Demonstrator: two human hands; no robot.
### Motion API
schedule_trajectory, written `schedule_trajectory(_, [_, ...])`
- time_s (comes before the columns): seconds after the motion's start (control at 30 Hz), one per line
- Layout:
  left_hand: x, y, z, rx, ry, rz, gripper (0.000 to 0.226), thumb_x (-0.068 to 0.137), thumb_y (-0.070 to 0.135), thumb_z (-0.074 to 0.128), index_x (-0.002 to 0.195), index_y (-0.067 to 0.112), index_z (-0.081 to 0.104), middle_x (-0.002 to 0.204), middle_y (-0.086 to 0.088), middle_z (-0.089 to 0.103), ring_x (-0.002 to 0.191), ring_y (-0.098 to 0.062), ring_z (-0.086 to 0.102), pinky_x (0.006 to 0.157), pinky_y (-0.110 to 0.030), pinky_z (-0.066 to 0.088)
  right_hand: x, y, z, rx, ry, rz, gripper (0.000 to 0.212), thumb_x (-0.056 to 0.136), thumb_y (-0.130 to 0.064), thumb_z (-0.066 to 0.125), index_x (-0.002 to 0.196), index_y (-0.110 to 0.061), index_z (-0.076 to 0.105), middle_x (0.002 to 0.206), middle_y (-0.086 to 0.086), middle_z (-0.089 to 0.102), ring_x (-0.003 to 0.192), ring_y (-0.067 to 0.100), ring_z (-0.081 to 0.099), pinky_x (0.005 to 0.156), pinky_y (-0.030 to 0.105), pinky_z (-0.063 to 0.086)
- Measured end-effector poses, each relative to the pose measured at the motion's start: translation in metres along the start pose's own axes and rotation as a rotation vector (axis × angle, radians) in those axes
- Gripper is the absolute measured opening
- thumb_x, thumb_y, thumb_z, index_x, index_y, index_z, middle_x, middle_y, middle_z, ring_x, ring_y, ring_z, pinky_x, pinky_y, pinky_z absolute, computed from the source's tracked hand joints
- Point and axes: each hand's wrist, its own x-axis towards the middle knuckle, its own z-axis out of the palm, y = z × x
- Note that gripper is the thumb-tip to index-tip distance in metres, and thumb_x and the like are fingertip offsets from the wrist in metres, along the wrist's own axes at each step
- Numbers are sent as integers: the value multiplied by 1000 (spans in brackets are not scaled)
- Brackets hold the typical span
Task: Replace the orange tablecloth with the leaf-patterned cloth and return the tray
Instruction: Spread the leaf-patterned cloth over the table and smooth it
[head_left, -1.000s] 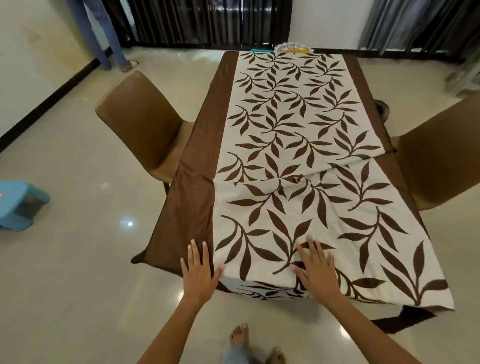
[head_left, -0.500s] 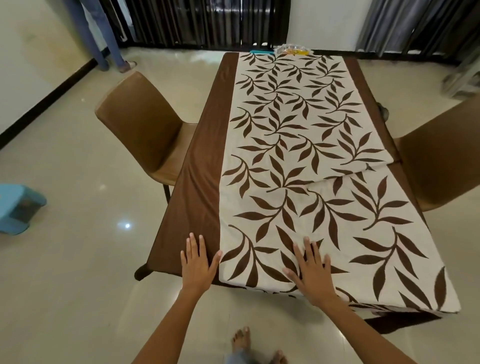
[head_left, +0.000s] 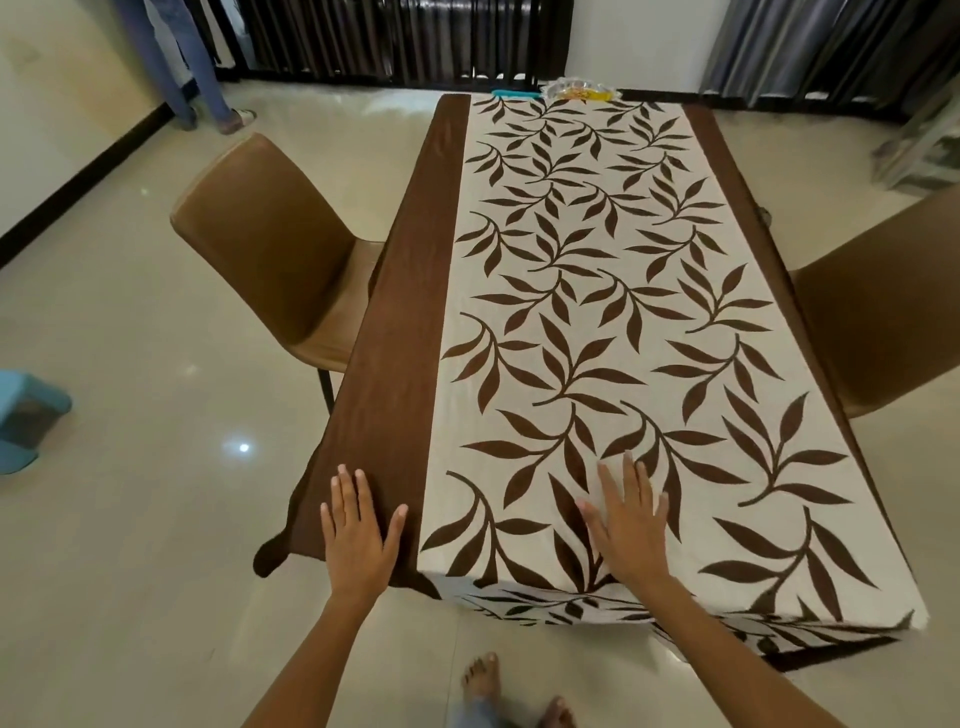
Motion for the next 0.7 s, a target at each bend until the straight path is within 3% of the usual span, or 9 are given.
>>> schedule_trajectory(0.13, [14,1,1,-56,-18,-102,101,79,78,-3,150,7,6,158,-13,6,146,-27,3,117,-44,4,4,5,19,-134,-95,-27,77,89,-69,7,150,-21,16,157,15,9,142,36,13,104,63,23])
schedule_trajectory(0.4, [41,-16,-3,5,-30,-64,99,79,77,4,151,9,6,158,-13,8,145,-28,8,116,-41,5,6,-15,27,-148,-73,-9,77,90,-63,18,148,-14,24,155,18,13,140,40,20,101,65,26])
schedule_trajectory(0.7, [92,-39,-12,6,-41,44,107,75,83,-2,150,7,7,157,-14,8,145,-29,8,115,-43,9,21,-48,37,-141,-77,34,76,91,-63,13,146,-13,29,153,20,21,138,40,27,101,64,28])
